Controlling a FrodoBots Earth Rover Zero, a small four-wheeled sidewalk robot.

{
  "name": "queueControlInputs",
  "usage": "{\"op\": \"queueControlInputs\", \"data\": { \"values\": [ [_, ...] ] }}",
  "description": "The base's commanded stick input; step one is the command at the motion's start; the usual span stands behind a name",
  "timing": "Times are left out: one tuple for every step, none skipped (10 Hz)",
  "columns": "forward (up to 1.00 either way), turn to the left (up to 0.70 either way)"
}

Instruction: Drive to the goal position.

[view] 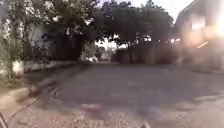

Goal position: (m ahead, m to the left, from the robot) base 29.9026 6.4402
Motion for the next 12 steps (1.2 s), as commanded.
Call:
{"op": "queueControlInputs", "data": {
  "values": [
    [1.00,0.00],
    [1.00,0.00],
    [1.00,0.00],
    [1.00,0.00],
    [1.00,0.00],
    [1.00,0.07],
    [1.00,0.30],
    [1.00,0.40],
    [1.00,0.40],
    [1.00,0.31],
    [1.00,0.00],
    [1.00,0.00]
  ]
}}
